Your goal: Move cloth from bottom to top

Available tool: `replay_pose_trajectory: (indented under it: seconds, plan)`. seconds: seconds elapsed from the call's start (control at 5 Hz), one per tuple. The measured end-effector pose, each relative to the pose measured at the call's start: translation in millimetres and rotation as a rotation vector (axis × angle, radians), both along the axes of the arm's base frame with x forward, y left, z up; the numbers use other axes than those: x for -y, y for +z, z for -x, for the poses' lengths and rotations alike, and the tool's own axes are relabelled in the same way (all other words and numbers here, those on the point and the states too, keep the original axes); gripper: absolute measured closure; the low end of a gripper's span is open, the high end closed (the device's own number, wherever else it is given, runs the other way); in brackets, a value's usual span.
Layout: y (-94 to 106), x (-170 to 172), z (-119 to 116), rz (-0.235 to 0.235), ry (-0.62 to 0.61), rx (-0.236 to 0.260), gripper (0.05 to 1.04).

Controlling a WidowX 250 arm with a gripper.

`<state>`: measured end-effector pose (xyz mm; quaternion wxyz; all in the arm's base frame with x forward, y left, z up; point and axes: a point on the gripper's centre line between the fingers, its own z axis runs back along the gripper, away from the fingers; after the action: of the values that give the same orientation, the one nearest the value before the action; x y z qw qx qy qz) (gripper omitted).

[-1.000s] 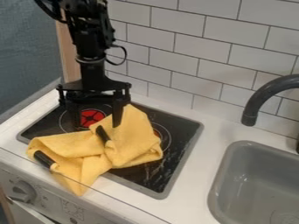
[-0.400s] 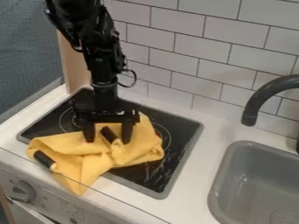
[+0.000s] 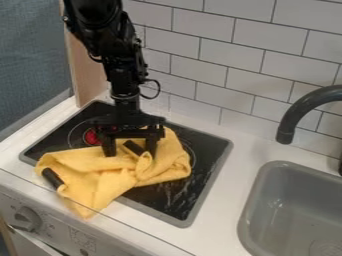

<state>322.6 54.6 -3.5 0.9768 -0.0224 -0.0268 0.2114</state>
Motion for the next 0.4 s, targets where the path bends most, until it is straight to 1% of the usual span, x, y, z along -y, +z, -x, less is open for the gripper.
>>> replay_pose_trajectory:
  seconds: [0.2,0.4]
  plan:
    - [-1.2,-1,-16,-0.004,-0.005,0.021,0.084]
    - [-0.5,-1,-34,0.01,0.004,0.033,0.084]
